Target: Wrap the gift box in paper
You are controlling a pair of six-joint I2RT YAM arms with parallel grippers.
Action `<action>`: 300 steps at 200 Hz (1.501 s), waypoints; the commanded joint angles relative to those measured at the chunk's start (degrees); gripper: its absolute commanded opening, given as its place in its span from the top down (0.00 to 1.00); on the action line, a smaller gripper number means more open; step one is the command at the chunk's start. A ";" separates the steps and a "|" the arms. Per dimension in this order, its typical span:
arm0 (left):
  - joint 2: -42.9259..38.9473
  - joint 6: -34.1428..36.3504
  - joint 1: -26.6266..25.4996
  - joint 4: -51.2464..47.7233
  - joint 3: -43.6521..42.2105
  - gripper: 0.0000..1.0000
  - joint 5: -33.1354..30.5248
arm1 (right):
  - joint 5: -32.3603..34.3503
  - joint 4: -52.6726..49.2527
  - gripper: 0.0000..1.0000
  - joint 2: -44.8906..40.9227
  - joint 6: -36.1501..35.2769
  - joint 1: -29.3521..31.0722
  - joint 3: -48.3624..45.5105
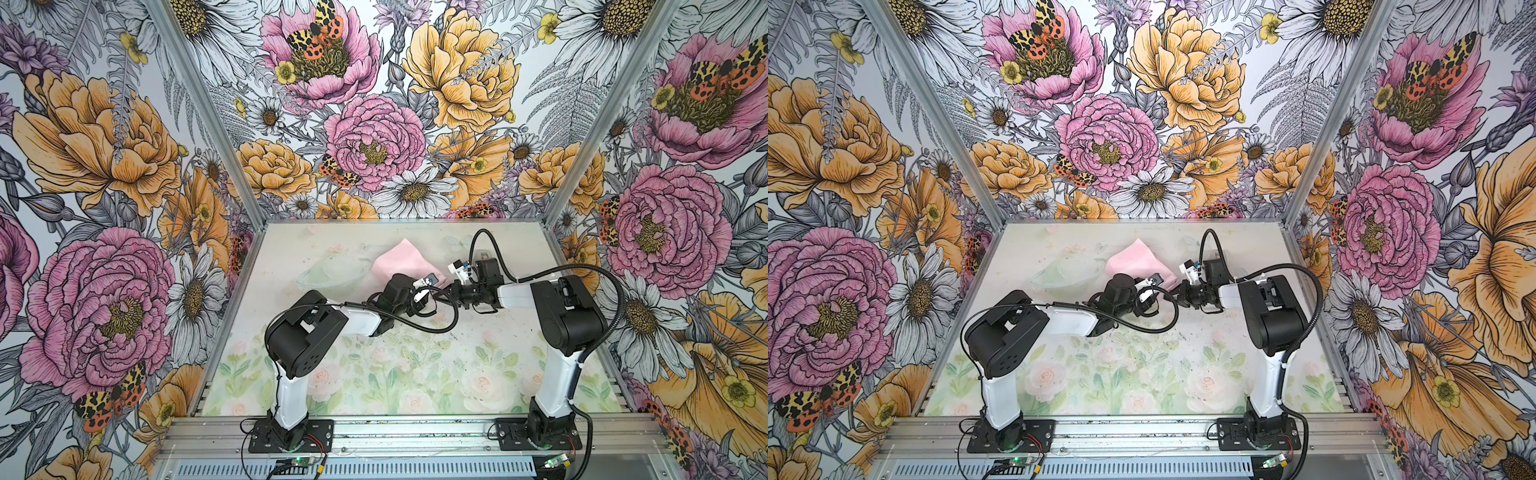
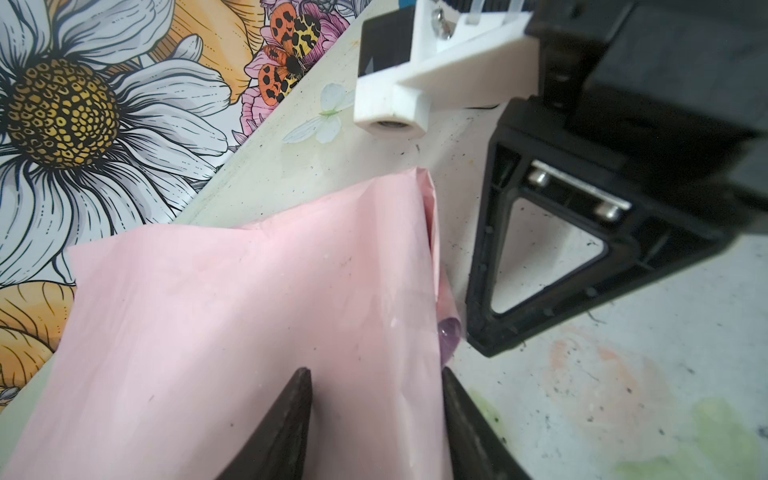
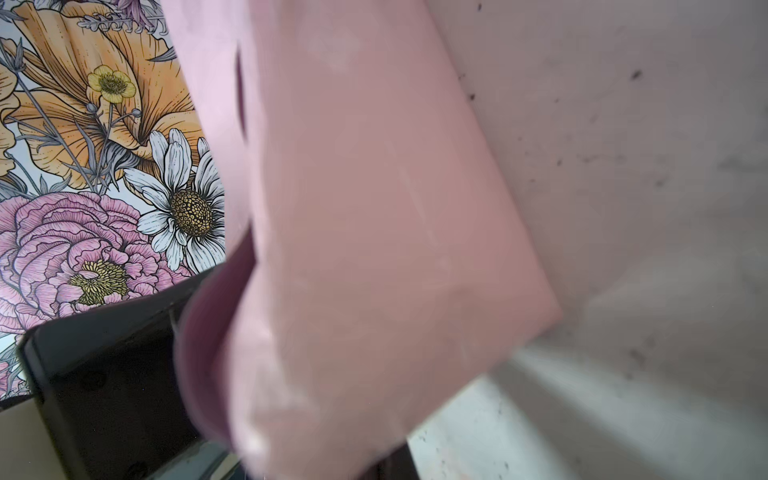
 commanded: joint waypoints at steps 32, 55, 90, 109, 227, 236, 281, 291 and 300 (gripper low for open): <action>4.15 -2.36 0.05 -10.42 -2.39 0.52 3.29 | 1.21 4.81 1.00 1.28 2.14 0.37 1.32; 4.17 -2.35 0.05 -10.36 -2.29 0.52 3.38 | 1.54 5.64 1.00 1.50 2.68 0.39 1.46; 4.17 -2.27 0.14 -10.43 -2.29 0.52 3.29 | 2.32 6.00 0.95 1.31 2.94 0.44 1.46; 4.16 -2.35 0.14 -10.37 -2.27 0.52 3.26 | 2.59 5.57 0.88 0.74 2.60 0.28 0.51; 4.28 -2.44 0.05 -10.42 -2.27 0.52 3.33 | 5.22 -2.45 0.75 -9.81 -2.26 -2.16 -7.38; 4.27 -2.48 0.03 -10.37 -2.29 0.52 3.28 | 5.10 -1.53 0.77 -10.48 -1.52 -1.91 -7.63; 4.49 -2.42 -0.07 -10.38 -2.20 0.52 3.32 | 5.39 0.94 0.93 -10.57 0.77 -0.09 -6.45; 4.52 -2.52 -0.13 -10.40 -2.14 0.52 3.37 | 5.22 1.66 0.95 -10.16 1.34 0.39 -6.05; 4.53 -2.46 -0.07 -10.37 -2.20 0.52 3.34 | 5.24 1.85 0.97 -9.86 1.50 0.83 -5.63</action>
